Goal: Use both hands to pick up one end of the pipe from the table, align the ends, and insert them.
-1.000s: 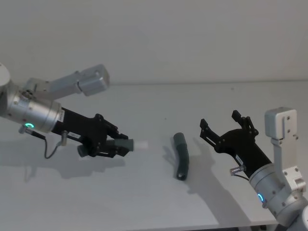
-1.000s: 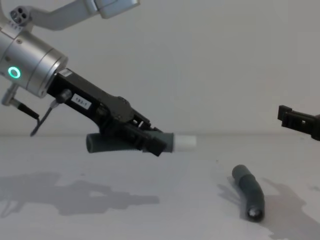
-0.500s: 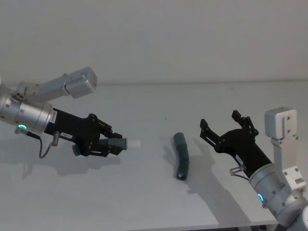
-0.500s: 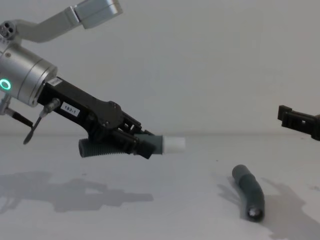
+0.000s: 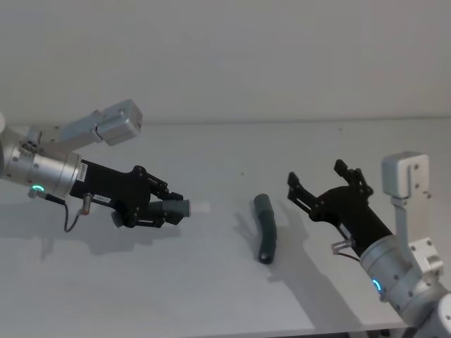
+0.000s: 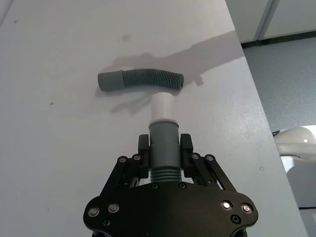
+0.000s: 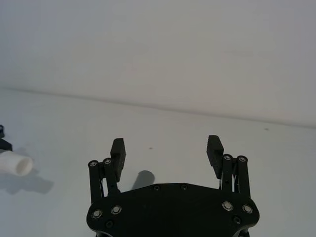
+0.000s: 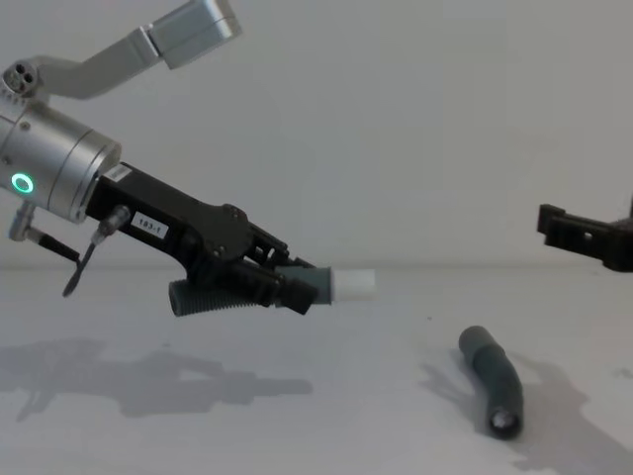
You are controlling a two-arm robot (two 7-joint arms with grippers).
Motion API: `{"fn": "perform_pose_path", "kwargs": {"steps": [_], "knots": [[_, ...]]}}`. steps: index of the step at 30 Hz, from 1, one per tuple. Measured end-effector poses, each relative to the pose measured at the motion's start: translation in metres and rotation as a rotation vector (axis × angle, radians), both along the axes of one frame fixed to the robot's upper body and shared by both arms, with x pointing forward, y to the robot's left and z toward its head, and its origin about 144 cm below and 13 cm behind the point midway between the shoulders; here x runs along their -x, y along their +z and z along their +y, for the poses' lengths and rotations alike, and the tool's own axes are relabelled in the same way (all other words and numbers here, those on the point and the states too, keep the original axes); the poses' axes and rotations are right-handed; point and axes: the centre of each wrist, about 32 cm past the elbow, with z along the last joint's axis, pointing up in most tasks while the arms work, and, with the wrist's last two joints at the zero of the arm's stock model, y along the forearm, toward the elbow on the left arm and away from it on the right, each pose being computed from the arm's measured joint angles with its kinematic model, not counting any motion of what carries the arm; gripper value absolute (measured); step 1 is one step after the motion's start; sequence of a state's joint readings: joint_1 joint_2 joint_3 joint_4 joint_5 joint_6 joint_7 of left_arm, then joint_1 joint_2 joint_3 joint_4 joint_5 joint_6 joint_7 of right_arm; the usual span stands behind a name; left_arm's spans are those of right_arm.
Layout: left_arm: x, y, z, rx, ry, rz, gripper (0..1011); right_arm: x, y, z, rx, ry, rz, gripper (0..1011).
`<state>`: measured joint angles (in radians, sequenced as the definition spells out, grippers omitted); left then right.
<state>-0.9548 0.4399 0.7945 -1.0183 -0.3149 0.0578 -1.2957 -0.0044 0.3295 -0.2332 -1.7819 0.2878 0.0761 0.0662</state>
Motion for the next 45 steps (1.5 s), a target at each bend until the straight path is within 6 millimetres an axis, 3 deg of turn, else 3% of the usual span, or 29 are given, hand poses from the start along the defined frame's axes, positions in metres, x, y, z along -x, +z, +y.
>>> {"fn": "perform_pose_path", "kwargs": {"steps": [16,32,45], "knots": [[-0.002,-0.005,-0.001,0.015,-0.002,-0.005,332,-0.008,0.023,0.038,0.107,0.062,0.123,1004],[-0.002,-0.006,-0.001,0.019,-0.002,-0.007,332,-0.02,0.014,0.064,0.268,0.003,0.23,1004],[-0.002,-0.006,-0.001,0.02,-0.002,-0.007,332,-0.028,0.014,0.072,0.294,-0.11,0.291,1003]]}}
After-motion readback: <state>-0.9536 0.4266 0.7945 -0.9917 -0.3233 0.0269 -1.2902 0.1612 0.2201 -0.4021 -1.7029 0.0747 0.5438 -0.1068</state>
